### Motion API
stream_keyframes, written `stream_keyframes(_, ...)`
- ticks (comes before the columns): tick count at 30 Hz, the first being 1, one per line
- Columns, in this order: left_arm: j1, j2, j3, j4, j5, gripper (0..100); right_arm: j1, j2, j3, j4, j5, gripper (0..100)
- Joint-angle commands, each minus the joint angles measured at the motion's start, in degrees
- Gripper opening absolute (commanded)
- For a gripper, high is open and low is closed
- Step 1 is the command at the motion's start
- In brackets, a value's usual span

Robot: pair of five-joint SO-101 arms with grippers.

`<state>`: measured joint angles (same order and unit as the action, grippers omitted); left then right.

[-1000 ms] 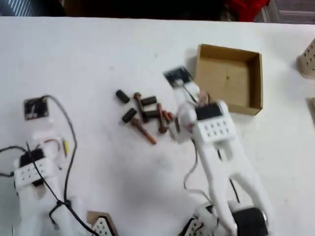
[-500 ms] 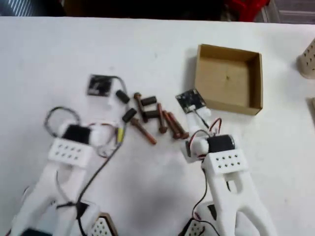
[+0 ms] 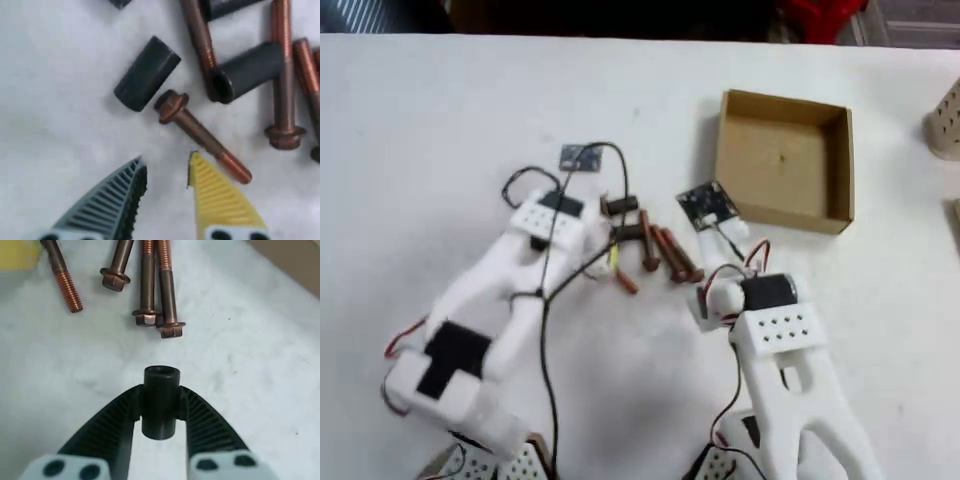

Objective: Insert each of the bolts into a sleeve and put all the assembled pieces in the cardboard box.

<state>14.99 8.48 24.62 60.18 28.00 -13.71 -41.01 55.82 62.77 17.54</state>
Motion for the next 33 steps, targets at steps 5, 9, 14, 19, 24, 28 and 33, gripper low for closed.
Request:
stream_keyframes(5,-0.4,2.33,-6.24,-1.85,3.6,23,1.54,-1.71,-0.26,-1.1,2.29,1.7)
stream_keyframes(9,-0.04,1.89,-6.24,-2.55,3.52,23,1.45,-1.71,-0.18,-1.1,2.37,1.7)
stream_keyframes(14,1.01,-3.47,-5.63,-1.41,3.6,23,1.45,-1.63,-0.18,-1.01,2.37,1.7)
stream_keyframes(19,2.15,-4.7,-5.63,-2.02,5.89,23,1.45,-1.63,-0.18,-1.01,2.37,1.7)
stream_keyframes(24,1.8,0.22,-6.95,-3.43,7.74,23,1.45,-1.63,0.35,-1.01,2.37,1.7)
stream_keyframes(28,1.36,7.16,-10.81,-3.6,7.82,23,1.45,-1.63,0.35,-1.01,2.37,1.7)
stream_keyframes(33,0.66,14.73,-16.88,0.62,7.82,22,1.45,-1.63,0.35,-1.01,2.37,1.7)
